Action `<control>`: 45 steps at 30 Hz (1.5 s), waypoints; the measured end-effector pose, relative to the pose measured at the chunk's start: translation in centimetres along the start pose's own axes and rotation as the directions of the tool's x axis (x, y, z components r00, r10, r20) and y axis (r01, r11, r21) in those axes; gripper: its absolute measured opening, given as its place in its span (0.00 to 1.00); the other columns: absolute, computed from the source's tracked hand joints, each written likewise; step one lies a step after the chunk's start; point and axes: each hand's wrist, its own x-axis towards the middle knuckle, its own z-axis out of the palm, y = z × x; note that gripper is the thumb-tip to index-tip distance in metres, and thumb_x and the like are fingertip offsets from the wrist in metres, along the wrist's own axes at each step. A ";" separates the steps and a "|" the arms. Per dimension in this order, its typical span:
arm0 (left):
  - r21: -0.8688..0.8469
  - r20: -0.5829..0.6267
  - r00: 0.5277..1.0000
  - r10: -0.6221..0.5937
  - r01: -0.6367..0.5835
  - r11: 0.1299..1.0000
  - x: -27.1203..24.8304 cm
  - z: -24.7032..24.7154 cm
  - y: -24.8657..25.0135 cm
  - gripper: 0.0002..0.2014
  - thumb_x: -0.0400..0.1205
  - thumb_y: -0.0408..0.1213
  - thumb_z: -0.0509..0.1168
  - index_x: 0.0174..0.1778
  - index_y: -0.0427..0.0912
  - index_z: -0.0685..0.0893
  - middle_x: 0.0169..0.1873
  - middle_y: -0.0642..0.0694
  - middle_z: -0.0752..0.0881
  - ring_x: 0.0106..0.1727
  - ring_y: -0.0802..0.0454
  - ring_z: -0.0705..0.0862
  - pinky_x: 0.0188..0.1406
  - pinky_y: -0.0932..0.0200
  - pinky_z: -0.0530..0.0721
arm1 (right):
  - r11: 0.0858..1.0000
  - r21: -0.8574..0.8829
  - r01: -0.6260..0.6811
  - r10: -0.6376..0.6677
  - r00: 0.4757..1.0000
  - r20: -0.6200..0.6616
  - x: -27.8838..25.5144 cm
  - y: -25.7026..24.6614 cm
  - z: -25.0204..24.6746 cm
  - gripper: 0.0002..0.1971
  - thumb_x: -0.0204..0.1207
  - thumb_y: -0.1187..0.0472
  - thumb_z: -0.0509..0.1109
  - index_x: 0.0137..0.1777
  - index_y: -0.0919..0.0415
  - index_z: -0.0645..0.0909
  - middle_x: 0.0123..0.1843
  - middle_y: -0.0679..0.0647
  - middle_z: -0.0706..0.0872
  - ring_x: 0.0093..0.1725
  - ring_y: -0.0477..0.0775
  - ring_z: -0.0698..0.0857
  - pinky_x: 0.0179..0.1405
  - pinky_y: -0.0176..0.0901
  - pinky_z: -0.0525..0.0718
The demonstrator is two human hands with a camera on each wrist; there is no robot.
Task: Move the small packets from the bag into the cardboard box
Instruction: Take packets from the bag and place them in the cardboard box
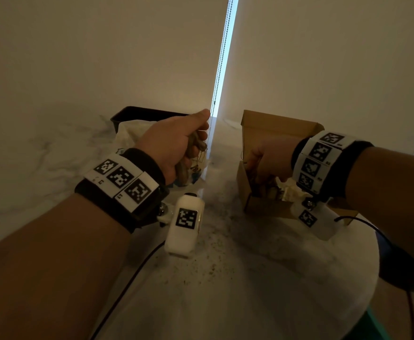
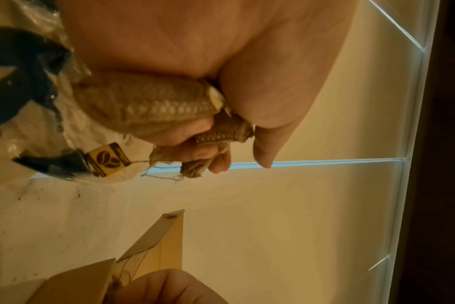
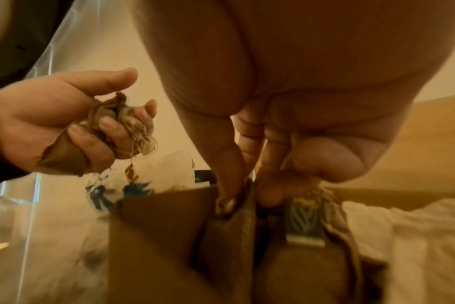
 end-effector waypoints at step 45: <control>-0.220 -0.067 0.988 -0.137 0.119 0.968 0.0 -0.4 0.1 0.12 0.83 0.48 0.67 0.50 0.42 0.86 0.36 0.50 0.81 0.26 0.56 0.75 0.15 0.66 0.69 | -0.109 0.939 0.326 -0.098 0.936 -0.337 1.6 -4.4 4.1 0.13 0.80 0.67 0.61 0.54 0.53 0.84 0.37 0.56 0.81 0.28 0.48 0.74 0.21 0.39 0.67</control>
